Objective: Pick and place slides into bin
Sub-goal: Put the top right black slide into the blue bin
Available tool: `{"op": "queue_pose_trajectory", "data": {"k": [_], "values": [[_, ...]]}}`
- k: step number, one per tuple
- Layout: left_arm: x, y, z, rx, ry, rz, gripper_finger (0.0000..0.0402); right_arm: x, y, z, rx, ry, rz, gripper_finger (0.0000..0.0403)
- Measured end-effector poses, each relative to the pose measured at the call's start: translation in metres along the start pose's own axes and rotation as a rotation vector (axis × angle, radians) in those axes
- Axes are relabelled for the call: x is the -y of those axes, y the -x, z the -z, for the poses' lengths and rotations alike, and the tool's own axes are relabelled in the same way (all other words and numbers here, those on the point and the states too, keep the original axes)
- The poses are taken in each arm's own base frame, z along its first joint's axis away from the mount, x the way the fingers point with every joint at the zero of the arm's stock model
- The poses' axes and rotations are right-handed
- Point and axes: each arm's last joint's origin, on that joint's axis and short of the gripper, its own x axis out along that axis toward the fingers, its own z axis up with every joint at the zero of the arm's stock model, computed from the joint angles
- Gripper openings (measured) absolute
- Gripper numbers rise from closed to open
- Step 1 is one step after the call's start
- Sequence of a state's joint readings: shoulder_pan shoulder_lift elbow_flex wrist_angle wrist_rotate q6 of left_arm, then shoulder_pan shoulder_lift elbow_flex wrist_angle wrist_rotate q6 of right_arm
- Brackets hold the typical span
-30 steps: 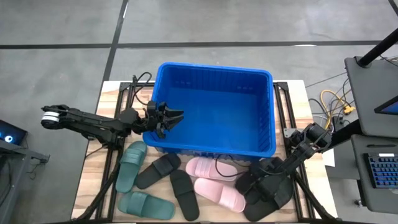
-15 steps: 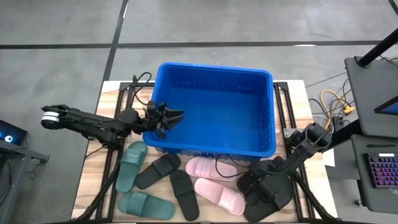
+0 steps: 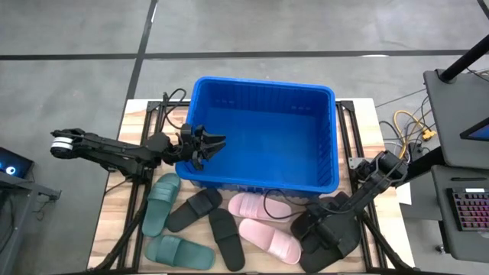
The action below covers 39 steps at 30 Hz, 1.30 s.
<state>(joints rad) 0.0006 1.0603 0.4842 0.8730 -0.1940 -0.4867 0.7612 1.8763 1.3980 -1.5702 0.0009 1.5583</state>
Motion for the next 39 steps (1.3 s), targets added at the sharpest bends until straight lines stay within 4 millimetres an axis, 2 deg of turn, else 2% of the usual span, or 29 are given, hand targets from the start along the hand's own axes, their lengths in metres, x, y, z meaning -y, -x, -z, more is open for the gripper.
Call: {"op": "queue_pose_trajectory", "data": {"k": [21,39], "values": [[0.000,0.000,0.000,0.001,-0.005,-0.001,0.0153,-0.002,0.032,0.000,0.006,0.068,-0.130,0.0027],[0.000,0.000,0.000,0.001,-0.005,-0.002,0.0153,-0.002,0.046,0.000,0.014,0.119,-0.184,0.0027]]}}
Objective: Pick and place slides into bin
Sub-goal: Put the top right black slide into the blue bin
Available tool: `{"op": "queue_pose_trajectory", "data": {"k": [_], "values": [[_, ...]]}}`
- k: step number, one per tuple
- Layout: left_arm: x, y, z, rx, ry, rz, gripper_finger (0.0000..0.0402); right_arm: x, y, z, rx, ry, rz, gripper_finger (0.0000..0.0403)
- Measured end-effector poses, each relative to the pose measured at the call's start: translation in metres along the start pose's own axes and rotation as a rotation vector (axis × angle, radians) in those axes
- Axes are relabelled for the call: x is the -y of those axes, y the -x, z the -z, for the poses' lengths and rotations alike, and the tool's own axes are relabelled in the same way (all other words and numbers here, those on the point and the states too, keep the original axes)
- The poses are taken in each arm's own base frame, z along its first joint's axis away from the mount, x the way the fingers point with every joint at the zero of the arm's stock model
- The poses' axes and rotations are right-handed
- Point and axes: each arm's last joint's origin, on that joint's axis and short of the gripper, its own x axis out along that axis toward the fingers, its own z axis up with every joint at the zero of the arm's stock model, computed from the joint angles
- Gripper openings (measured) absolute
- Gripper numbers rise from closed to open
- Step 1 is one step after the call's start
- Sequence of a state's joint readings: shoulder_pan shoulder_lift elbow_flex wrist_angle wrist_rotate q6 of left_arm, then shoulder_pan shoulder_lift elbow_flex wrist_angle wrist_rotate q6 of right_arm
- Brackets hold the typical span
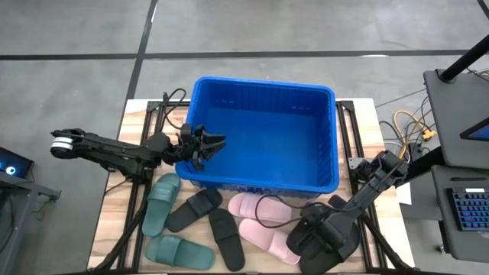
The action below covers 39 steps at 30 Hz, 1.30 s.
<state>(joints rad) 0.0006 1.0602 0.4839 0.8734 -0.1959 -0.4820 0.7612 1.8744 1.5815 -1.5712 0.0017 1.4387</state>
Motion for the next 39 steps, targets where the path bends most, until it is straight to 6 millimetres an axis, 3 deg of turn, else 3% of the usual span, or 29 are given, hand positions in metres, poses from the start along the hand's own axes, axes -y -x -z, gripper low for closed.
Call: {"op": "queue_pose_trajectory", "data": {"k": [10,24,39], "values": [[0.000,0.000,0.000,0.000,0.000,0.000,0.0153,0.000,0.003,0.000,0.002,0.004,-0.012,0.0027],[-0.001,0.000,0.000,0.010,0.000,-0.019,0.0153,-0.002,0.038,-0.005,0.183,0.052,-0.130,0.0026],[0.000,0.000,0.000,0.010,0.008,-0.017,0.0153,-0.008,0.058,-0.008,0.288,0.103,-0.257,0.0026]]}}
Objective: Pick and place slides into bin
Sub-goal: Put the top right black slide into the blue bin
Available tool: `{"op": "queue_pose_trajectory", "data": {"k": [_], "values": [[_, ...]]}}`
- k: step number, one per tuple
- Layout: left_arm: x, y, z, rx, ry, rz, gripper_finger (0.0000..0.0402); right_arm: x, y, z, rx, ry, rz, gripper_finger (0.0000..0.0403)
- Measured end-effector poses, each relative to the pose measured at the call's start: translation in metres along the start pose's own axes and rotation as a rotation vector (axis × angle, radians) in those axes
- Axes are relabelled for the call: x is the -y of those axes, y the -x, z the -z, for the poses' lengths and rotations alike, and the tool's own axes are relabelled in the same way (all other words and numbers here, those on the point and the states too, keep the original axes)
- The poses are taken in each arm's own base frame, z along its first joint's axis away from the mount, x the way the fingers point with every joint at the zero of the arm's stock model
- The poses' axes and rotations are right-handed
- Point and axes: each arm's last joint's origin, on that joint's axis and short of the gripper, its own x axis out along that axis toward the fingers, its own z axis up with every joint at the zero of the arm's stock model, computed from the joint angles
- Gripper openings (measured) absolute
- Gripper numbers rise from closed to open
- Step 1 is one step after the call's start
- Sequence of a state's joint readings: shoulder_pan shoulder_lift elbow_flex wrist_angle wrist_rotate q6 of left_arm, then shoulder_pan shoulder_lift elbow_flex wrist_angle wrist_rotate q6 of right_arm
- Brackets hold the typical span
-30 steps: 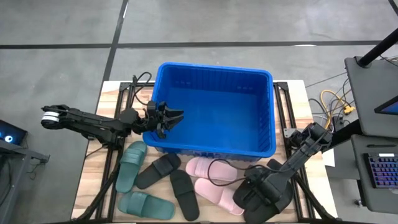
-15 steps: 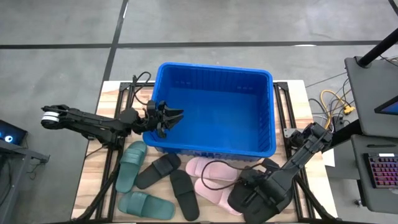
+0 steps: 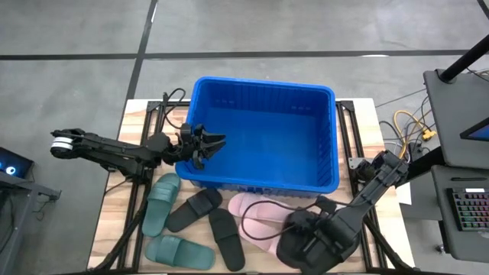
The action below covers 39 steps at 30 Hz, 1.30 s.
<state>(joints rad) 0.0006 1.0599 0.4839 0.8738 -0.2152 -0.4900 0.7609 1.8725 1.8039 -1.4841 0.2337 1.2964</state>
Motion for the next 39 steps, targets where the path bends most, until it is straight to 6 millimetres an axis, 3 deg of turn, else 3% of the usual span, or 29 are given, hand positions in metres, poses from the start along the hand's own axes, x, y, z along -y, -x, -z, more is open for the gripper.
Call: {"op": "queue_pose_trajectory", "data": {"k": [11,16,39], "values": [[0.000,0.000,0.000,0.000,0.000,0.000,0.0153,-0.005,0.031,-0.017,0.282,-0.013,-0.077,0.0026],[0.000,0.000,0.000,0.000,0.000,0.001,0.0153,-0.003,0.042,-0.024,0.325,0.002,-0.098,0.0026],[0.002,0.001,-0.004,0.025,0.005,0.009,0.0153,0.012,0.051,-0.067,0.411,0.205,-0.041,0.0026]]}}
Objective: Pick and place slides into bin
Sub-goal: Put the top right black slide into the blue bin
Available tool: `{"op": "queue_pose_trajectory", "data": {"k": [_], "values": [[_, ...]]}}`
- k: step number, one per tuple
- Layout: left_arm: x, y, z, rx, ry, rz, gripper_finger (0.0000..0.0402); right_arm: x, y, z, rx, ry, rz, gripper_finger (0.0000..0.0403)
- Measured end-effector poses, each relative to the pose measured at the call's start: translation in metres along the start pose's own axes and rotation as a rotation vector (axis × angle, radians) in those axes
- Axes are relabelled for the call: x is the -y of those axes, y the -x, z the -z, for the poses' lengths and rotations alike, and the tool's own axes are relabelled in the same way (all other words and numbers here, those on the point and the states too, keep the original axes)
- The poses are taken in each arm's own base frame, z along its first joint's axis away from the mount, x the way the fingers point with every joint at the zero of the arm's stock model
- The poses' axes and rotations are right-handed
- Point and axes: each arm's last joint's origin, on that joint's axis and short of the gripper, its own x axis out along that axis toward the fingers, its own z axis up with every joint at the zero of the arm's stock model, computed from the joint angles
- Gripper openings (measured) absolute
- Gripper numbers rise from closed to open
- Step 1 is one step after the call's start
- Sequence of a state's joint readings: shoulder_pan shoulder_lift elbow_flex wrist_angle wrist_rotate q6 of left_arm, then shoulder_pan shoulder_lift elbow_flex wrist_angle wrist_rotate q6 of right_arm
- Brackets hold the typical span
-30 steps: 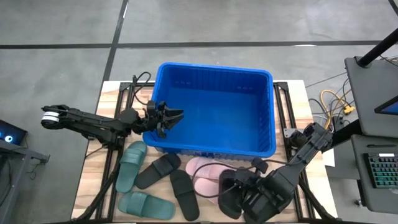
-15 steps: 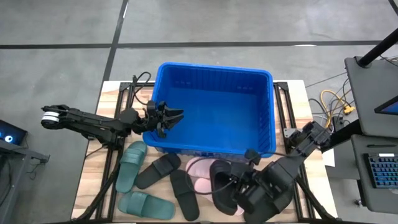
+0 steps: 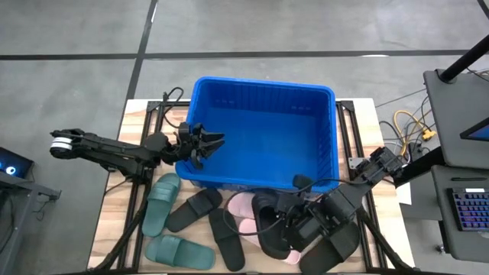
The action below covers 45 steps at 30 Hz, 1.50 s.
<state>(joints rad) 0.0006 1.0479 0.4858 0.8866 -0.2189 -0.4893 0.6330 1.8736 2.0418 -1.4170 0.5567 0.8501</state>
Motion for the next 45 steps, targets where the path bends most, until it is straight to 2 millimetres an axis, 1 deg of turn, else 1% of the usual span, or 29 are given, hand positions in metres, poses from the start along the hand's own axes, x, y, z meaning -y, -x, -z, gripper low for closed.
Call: {"op": "queue_pose_trajectory", "data": {"k": [5,12,17,23,30,33,37,45], "values": [[0.001,0.001,-0.002,0.007,-0.053,0.003,0.0153,0.005,-0.004,-0.006,0.028,0.028,0.037,0.0026],[0.004,0.005,-0.009,0.035,-0.051,0.016,0.0153,0.014,-0.006,-0.017,0.039,0.036,0.045,0.0026],[0.006,0.008,-0.015,0.054,-0.047,0.025,0.0153,0.020,0.001,-0.028,0.083,0.037,0.038,0.0027],[0.007,0.009,-0.017,0.056,-0.045,0.039,0.0153,0.027,0.013,-0.043,0.155,0.056,0.028,0.0027],[0.009,0.011,-0.019,0.051,-0.045,0.073,0.0153,0.039,0.030,-0.056,0.268,0.095,0.103,0.0026],[0.011,0.013,-0.022,0.056,-0.075,0.101,0.0153,0.045,0.035,-0.061,0.302,0.097,0.134,0.0026],[0.013,0.017,-0.028,0.069,-0.089,0.111,0.0153,0.050,0.037,-0.065,0.310,0.104,0.143,0.0026],[0.012,0.026,-0.031,0.005,-0.102,0.080,0.0153,0.053,0.033,-0.067,0.296,0.110,0.155,0.0026]]}}
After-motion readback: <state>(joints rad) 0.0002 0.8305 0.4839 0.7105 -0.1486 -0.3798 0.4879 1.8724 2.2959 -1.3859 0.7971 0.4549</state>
